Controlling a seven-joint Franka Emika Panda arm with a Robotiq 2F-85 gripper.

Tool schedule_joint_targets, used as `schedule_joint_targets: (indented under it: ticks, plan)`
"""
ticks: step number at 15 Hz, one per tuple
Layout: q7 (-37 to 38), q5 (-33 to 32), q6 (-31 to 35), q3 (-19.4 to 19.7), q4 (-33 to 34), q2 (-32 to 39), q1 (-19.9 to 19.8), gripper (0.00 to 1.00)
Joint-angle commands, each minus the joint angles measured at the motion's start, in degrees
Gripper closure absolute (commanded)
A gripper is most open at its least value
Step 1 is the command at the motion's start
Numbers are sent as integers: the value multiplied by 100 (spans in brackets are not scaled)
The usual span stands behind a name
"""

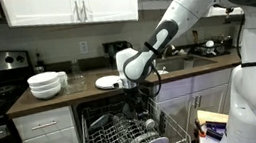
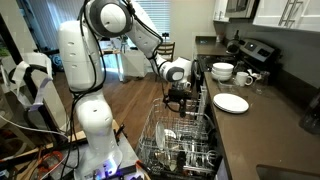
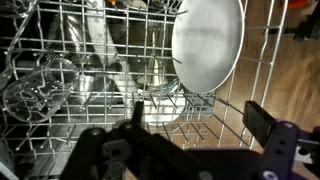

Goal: Pick up one plate and put it into the dishwasher.

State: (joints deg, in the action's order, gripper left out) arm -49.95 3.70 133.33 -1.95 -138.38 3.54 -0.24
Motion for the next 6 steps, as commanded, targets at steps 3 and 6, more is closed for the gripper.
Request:
schedule_joint_targets:
  ticks: [3,6]
  plan:
    - [194,-204,47,22,-38,-238,58,0]
    - [194,-204,45,25,-38,-206,54,0]
